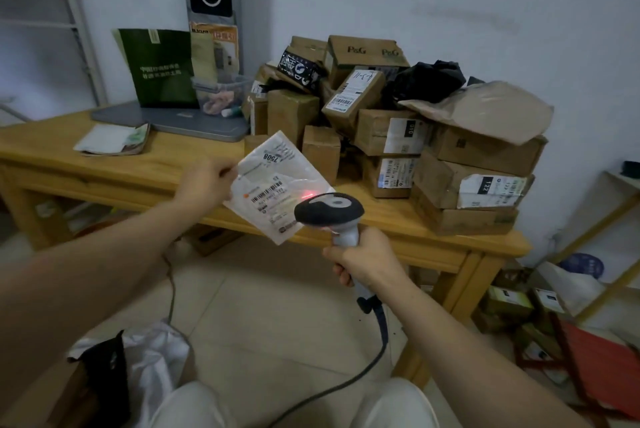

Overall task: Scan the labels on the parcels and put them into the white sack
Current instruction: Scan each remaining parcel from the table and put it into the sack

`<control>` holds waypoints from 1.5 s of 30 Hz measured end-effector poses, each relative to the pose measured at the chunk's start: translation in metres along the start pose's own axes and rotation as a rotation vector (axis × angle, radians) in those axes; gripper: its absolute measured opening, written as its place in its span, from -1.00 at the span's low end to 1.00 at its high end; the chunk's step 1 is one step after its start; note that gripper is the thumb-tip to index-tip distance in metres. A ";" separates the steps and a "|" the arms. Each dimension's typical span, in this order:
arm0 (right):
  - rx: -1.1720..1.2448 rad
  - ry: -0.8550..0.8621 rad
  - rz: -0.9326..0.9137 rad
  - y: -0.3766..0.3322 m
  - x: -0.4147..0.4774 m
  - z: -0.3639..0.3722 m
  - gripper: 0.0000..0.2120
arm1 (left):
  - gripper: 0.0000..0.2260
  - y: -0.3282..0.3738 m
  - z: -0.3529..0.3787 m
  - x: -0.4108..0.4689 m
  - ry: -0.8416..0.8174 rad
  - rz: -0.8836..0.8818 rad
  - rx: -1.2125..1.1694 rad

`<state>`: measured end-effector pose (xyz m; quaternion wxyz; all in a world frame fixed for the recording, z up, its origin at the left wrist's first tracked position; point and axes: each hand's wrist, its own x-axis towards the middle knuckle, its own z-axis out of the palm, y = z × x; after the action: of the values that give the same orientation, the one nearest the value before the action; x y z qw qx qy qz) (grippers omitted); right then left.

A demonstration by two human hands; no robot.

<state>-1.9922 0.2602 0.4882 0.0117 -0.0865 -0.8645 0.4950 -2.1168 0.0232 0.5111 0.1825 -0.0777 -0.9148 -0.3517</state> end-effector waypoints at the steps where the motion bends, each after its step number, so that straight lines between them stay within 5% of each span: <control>1: -0.052 0.018 -0.034 -0.001 0.000 0.003 -0.92 | -0.84 0.004 -0.010 0.006 -0.009 0.007 0.026; 14: -0.178 0.091 -0.328 -0.019 -0.007 0.037 -0.79 | -0.76 0.013 -0.059 0.030 -0.057 0.014 0.270; 37: -0.110 0.055 -0.350 -0.023 -0.003 0.053 -0.82 | -0.74 0.000 -0.064 0.029 -0.037 0.026 0.264; 45: 0.078 -0.086 -0.212 -0.031 0.003 0.069 -0.80 | -0.80 -0.028 -0.074 0.011 -0.085 -0.119 0.235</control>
<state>-2.0067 0.1867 0.4797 0.0302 0.0273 -0.8485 0.5277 -2.1143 -0.0468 0.5488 0.1303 -0.0160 -0.9596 -0.2487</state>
